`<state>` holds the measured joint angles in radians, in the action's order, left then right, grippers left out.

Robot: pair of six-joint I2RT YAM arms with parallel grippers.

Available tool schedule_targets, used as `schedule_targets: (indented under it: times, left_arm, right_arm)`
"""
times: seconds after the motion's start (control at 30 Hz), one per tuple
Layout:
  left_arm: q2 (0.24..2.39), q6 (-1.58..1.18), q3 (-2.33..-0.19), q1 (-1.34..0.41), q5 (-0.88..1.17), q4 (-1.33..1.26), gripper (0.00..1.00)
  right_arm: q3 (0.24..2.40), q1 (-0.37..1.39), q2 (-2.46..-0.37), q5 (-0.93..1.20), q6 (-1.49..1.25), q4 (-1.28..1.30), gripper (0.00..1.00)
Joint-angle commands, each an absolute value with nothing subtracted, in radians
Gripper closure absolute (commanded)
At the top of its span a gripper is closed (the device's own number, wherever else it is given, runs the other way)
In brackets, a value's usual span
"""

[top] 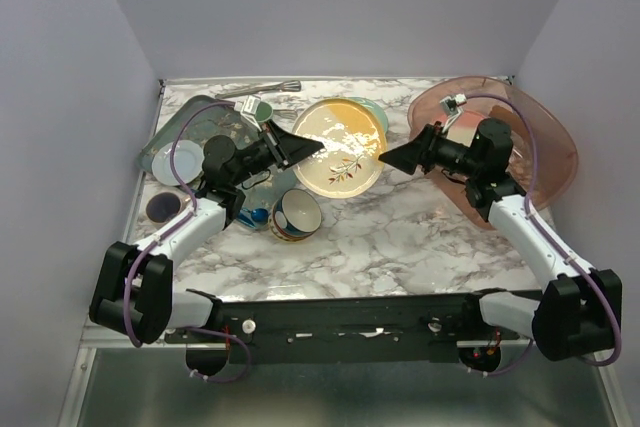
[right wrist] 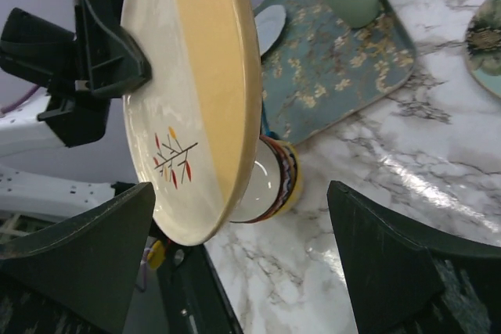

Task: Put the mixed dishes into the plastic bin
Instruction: Pick up the plate at the center of the board.

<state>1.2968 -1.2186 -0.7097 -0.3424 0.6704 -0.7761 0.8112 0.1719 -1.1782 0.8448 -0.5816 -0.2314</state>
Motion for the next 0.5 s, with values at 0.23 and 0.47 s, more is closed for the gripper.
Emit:
schedule_targets:
  times: [0.23, 0.47]
  left_arm:
    - [1.313, -1.324, -0.721, -0.391, 0.687, -1.048, 1.0]
    - [1.359, -1.321, -0.744, -0.423, 0.667, -1.058, 1.0]
  right_arm:
    - [0.741, 0.192, -1.262, 1.106, -0.922, -0.638, 0.11]
    - [0.719, 0.196, -1.246, 1.137, -0.989, -0.733, 0.39]
